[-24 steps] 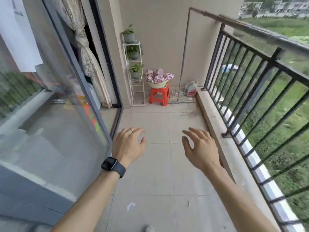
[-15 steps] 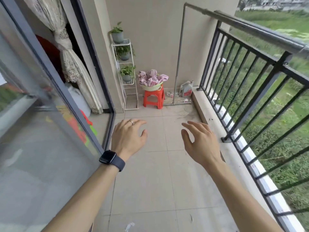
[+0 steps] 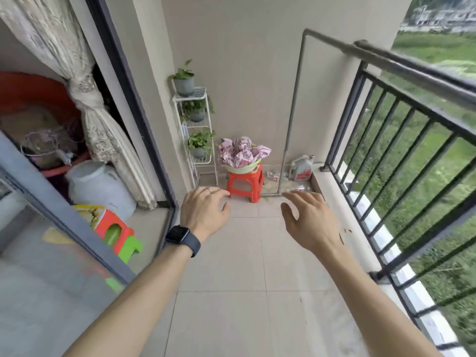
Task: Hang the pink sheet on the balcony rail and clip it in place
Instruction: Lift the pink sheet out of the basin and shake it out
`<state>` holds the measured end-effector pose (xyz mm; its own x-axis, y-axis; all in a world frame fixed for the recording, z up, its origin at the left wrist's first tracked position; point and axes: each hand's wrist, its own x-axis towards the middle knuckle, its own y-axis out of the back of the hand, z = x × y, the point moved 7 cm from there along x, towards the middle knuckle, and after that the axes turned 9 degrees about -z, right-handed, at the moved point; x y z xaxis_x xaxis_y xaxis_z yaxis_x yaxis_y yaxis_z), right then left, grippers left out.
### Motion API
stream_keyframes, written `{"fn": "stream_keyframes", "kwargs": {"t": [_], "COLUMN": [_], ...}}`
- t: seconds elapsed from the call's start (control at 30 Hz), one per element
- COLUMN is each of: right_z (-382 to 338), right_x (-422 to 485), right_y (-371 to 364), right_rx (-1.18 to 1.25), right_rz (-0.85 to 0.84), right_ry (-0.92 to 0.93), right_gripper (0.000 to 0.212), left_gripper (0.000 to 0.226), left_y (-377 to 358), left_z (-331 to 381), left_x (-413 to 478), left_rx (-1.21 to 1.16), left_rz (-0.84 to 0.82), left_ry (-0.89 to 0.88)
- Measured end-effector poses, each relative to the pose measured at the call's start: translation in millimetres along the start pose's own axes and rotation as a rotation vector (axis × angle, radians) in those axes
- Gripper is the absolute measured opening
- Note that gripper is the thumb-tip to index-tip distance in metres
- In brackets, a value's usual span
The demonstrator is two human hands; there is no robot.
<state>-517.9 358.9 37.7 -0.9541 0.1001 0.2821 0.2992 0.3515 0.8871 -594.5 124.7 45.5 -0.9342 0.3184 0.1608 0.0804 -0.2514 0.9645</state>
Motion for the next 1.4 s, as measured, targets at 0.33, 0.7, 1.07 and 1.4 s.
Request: {"fn": "stream_keyframes", "kwargs": {"t": [0.33, 0.7, 1.07, 1.4], "right_z": [29, 72, 150, 223], "right_x": [222, 469, 675, 852], "right_y": [-59, -160, -297, -424], "right_rx": [-0.084, -0.135, -0.053, -0.054], "right_rz": [0.017, -0.058, -0.287, -0.646], "right_ry": [0.079, -0.032, -0.095, -0.097], "right_gripper": [0.034, 0.037, 0.043, 0.045], "left_gripper": [0.035, 0.031, 0.03, 0.031], "left_y": [-26, -95, -227, -341], "left_z": [-60, -138, -191, -242], "left_x": [213, 492, 719, 867], "left_rx": [0.031, 0.019, 0.01, -0.001], "left_rz": [0.0, -0.114, -0.313, -0.574], "left_ry": [0.016, -0.005, 0.031, 0.185]}}
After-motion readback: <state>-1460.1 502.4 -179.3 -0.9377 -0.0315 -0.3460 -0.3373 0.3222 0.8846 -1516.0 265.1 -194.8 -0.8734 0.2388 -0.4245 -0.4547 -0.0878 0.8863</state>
